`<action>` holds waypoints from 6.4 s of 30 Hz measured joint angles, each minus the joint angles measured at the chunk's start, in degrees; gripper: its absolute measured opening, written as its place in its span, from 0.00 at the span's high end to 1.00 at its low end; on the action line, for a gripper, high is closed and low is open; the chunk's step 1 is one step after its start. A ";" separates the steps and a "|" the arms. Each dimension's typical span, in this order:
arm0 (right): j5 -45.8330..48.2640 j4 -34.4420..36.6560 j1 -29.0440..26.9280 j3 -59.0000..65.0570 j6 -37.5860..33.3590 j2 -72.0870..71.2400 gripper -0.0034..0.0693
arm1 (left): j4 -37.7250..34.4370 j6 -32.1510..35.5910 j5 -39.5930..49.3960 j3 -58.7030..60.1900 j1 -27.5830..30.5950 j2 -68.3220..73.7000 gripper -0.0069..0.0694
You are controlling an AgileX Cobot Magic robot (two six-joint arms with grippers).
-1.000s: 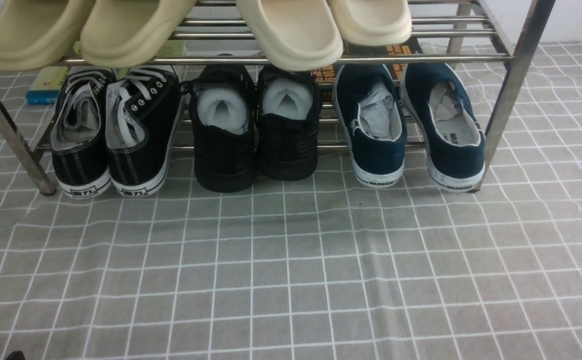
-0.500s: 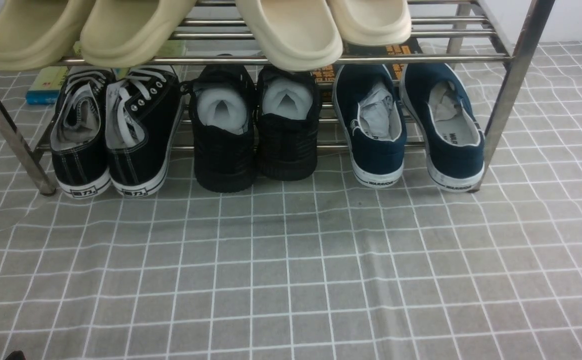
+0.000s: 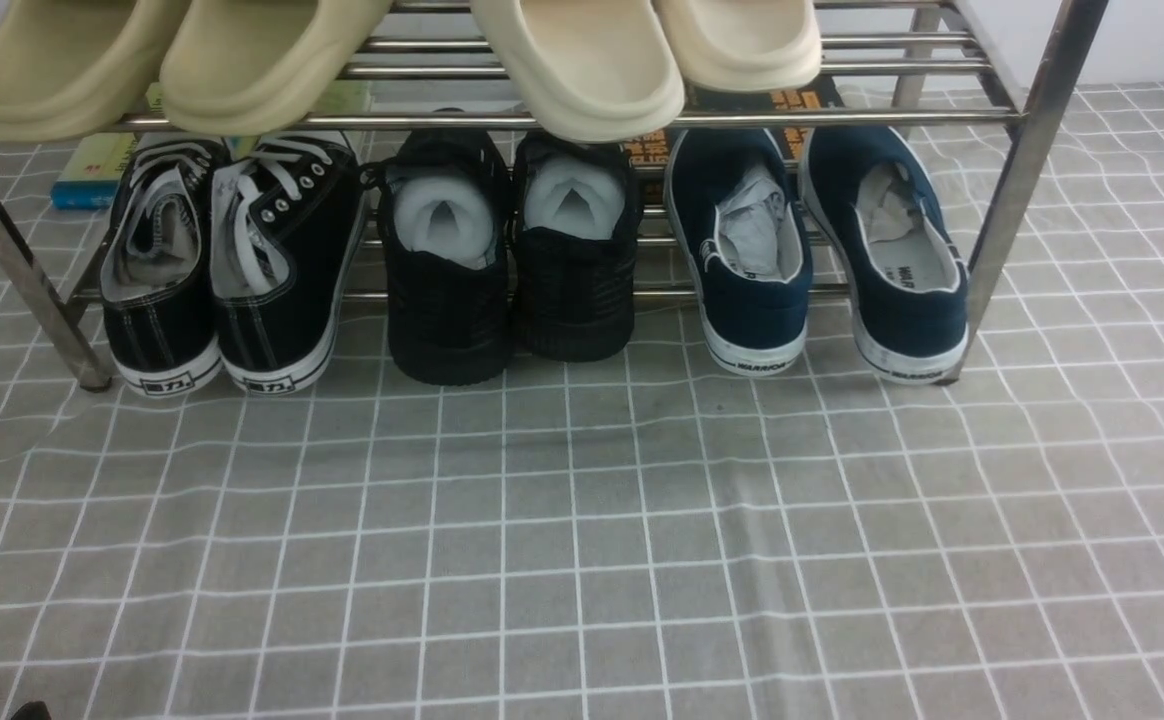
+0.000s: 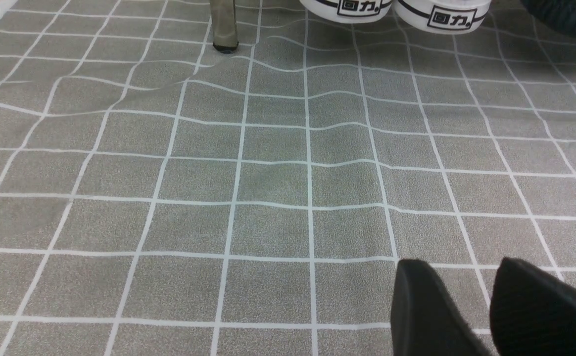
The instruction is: Take the shoes off the shelf with your hand from the grey coffee tablecloth.
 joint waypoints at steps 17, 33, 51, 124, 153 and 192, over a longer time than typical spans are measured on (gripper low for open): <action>40.76 10.79 10.87 -42.34 -18.70 58.57 0.67 | 0.00 0.00 0.00 0.00 0.00 0.00 0.59; 34.57 -12.00 24.25 -70.79 -11.63 83.43 0.30 | 0.00 0.00 0.00 0.00 0.00 0.00 0.59; 22.08 -17.74 24.72 -71.71 -11.58 92.48 0.70 | 0.12 0.00 0.00 0.00 0.00 0.00 0.59; 46.46 -21.68 42.64 -65.28 11.55 81.80 0.31 | 0.59 0.00 0.00 0.00 0.00 0.00 0.59; 34.13 -37.19 20.80 -69.26 7.76 91.63 0.80 | 1.87 0.00 0.00 0.00 0.00 0.00 0.59; 41.17 -21.96 33.30 -46.57 30.84 74.12 0.92 | 2.04 0.00 0.00 0.00 0.00 0.00 0.59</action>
